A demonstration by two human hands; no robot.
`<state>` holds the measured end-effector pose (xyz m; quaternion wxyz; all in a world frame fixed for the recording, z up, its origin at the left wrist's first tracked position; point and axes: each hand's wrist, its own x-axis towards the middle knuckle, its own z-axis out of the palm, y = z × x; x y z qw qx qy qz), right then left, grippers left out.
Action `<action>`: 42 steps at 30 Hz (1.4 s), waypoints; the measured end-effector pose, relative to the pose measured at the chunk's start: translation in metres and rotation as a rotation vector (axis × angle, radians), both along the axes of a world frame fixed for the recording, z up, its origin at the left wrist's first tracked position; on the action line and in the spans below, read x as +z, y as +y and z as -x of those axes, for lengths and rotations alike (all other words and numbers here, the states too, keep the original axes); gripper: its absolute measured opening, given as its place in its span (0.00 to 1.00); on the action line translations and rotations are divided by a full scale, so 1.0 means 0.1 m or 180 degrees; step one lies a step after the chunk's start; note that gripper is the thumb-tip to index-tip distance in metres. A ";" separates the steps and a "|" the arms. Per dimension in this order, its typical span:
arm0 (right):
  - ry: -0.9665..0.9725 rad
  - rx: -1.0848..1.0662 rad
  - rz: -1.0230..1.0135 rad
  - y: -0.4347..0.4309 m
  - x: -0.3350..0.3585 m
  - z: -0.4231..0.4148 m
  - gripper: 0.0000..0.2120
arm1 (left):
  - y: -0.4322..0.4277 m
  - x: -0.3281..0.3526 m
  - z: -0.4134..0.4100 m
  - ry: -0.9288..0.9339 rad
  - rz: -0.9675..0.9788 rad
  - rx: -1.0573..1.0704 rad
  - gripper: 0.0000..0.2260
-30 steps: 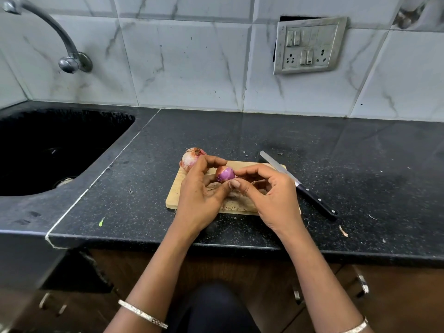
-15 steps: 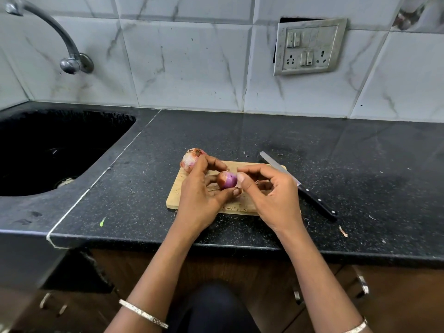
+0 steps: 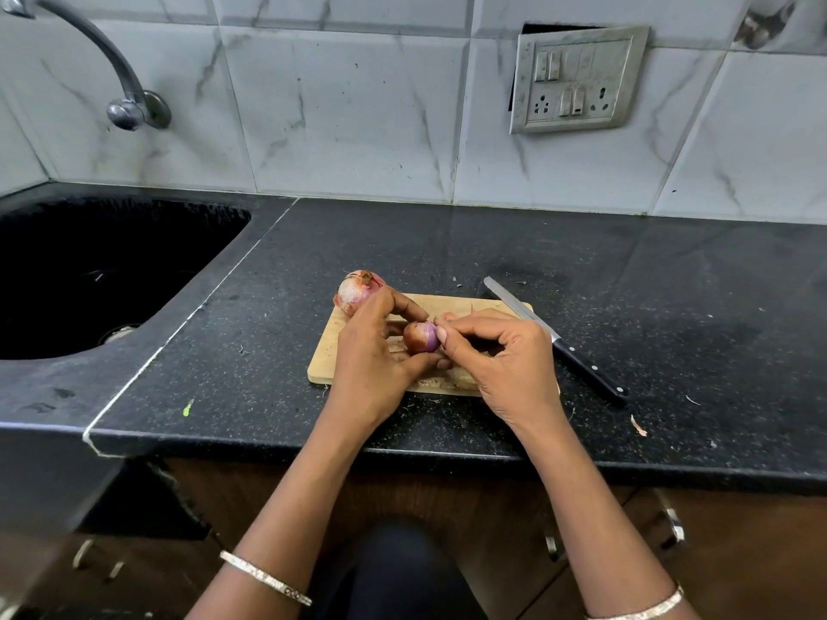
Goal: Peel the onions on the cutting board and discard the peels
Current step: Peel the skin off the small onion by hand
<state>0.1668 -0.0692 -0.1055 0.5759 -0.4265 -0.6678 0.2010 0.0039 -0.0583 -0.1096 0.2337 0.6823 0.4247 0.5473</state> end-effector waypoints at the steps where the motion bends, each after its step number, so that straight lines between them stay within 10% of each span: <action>1: 0.0009 -0.0021 -0.0008 0.00 0.00 0.00 0.02 | 0.00 0.00 0.00 0.0005 -0.0011 -0.0012 0.22; 42: -0.0895 -0.0729 -0.0334 0.04 -0.06 0.10 0.07 | 0.04 -0.04 -0.02 -0.0107 -0.0056 0.0047 0.14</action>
